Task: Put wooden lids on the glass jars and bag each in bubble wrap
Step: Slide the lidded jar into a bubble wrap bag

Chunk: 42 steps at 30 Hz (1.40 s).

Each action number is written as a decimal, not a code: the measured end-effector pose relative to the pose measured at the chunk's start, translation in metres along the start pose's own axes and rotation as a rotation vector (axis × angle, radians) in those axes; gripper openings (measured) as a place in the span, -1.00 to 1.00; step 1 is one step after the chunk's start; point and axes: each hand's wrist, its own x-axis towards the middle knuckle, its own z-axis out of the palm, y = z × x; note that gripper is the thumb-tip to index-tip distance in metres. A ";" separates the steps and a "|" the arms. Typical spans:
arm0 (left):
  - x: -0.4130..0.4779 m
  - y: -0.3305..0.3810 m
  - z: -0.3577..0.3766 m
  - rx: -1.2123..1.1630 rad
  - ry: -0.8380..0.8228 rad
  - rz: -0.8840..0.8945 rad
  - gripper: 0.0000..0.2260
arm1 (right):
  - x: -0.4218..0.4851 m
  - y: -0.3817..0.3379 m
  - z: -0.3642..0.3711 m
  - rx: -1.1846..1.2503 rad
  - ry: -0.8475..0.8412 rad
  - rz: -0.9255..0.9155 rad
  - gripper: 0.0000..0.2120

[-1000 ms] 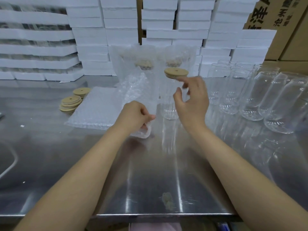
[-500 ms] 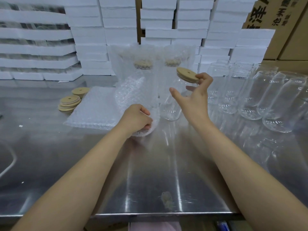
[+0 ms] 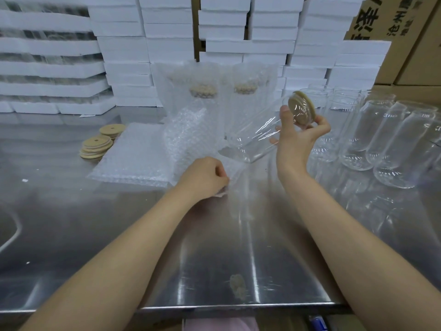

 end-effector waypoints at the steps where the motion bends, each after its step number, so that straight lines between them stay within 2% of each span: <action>1: 0.001 0.000 -0.001 -0.019 0.023 0.006 -0.88 | -0.001 0.000 0.000 0.007 -0.005 0.003 -0.47; 5: 0.004 -0.005 -0.007 -0.201 0.069 -0.045 -0.91 | -0.002 -0.001 0.002 0.122 -0.009 0.072 -0.48; 8: 0.004 -0.005 -0.007 -0.387 0.051 -0.108 -0.86 | -0.004 -0.002 0.006 0.235 -0.061 0.204 -0.48; 11: 0.005 0.000 -0.007 -0.531 0.149 -0.118 -0.86 | -0.012 0.004 0.011 0.248 -0.142 0.304 -0.48; 17: 0.007 0.004 -0.021 -0.619 0.506 -0.064 -0.80 | -0.012 0.003 0.008 0.134 -0.061 0.279 -0.42; 21: 0.006 0.008 -0.026 -0.697 0.576 0.010 -0.81 | -0.017 0.003 0.010 0.025 -0.070 0.199 -0.46; 24: 0.002 0.013 -0.022 -0.723 0.628 0.143 -0.79 | -0.022 0.004 0.013 -0.050 -0.059 0.166 -0.41; 26: -0.001 0.016 -0.019 -0.615 0.613 0.272 -0.88 | -0.026 0.004 0.015 -0.063 -0.055 0.128 -0.38; 27: -0.003 0.016 -0.018 -0.480 0.589 0.342 -0.90 | -0.028 0.004 0.016 -0.054 -0.047 0.121 -0.37; 30: -0.001 0.008 -0.018 0.071 0.506 0.578 -0.39 | -0.029 0.001 0.016 0.052 -0.012 0.173 -0.41; 32: 0.000 0.007 -0.021 0.285 0.496 0.651 -0.24 | -0.030 -0.001 0.017 0.131 -0.002 0.243 -0.44; 38: -0.001 0.006 -0.025 0.558 0.619 0.754 -0.25 | -0.057 0.005 0.027 0.136 0.002 0.457 -0.36; 40: -0.002 0.010 -0.020 0.597 0.659 0.826 -0.34 | -0.062 0.006 0.028 0.164 -0.013 0.494 -0.34; 42: -0.003 0.016 -0.011 0.536 0.641 0.914 -0.47 | -0.063 0.005 0.027 0.313 -0.102 0.570 -0.40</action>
